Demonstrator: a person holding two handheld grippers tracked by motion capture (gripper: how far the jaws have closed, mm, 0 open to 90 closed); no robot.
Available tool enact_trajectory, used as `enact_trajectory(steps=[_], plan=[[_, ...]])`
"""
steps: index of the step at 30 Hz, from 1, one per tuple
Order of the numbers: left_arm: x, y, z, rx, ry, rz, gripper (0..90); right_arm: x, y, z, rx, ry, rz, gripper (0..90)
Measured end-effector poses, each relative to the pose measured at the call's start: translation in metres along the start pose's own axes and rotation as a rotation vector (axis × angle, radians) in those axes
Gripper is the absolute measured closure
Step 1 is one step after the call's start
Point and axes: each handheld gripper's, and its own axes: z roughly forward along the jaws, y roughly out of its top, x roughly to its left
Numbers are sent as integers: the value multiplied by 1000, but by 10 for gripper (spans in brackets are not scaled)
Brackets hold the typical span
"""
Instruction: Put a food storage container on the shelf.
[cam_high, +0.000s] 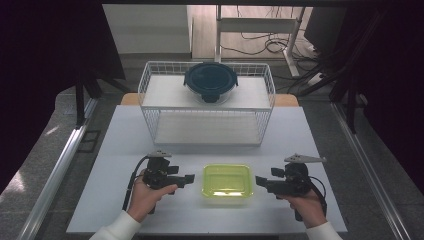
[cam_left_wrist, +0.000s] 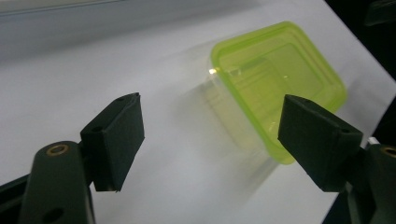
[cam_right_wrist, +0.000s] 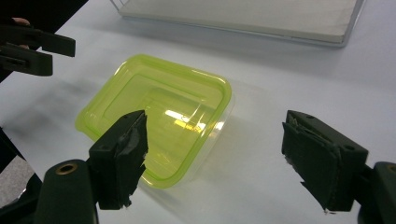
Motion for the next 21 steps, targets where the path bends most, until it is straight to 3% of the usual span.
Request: enact_trajectory(steps=[5,21], plan=[[0,3,6,12,-26,-11,217,-1,0,6,16,3,9,228],[5,11,35,61,-108,-132,252,-13,-1,28,71,47,111,328]])
